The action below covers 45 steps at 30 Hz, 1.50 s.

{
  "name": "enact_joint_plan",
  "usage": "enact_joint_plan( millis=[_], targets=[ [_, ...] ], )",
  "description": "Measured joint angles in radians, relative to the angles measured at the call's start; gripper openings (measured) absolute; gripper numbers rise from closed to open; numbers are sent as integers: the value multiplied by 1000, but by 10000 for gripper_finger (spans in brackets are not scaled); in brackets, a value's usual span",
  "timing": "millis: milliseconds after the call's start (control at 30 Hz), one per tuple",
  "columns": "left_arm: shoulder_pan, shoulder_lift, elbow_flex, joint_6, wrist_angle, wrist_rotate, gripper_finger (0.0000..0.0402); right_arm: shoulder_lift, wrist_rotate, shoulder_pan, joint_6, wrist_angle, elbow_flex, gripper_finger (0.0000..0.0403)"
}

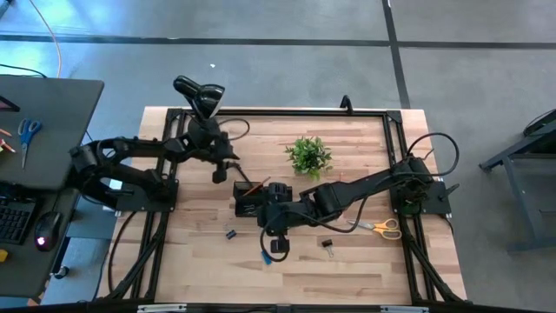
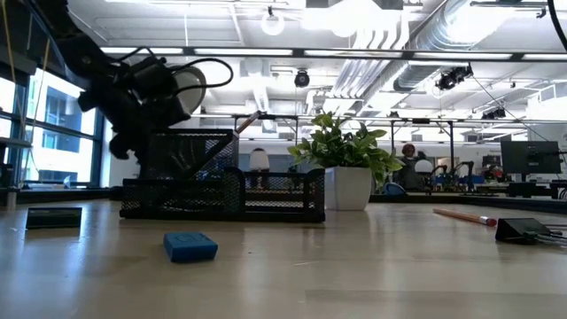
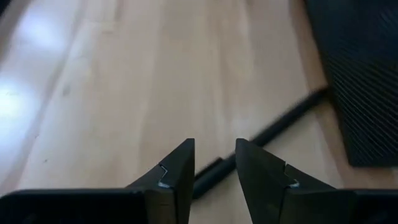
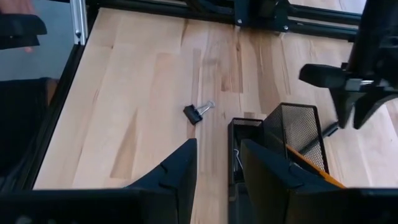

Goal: Pick and place office supplies into organizer
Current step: Put the black pen into the black desk organizer

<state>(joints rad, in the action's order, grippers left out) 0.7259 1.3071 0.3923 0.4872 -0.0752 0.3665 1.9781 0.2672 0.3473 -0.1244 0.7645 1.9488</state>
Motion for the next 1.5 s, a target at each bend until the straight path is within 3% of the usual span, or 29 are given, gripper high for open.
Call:
enact_joint_plan(
  millis=[200, 267, 567, 933, 1300, 1500],
  targets=[
    [-118, 0, 0, 71, 14, -211, 106, 0, 0, 0, 1, 6, 0, 117],
    [-145, 0, -1, 86, 14, -235, 106, 0, 0, 0, 1, 6, 0, 117],
    [-183, 8, -1, 87, 13, -197, 106, 0, -1, 0, 14, 3, 0, 117],
    [-183, 226, 4, 81, -158, -192, 106, 0, -2, 0, 46, -6, 0, 117],
    [-184, 222, 2, 4, -150, -230, 106, 1, -2, 0, 52, -4, 0, 117],
    [-185, 222, 21, -122, -105, -251, 106, 1, -2, 0, 51, -4, 0, 117]
  ],
)
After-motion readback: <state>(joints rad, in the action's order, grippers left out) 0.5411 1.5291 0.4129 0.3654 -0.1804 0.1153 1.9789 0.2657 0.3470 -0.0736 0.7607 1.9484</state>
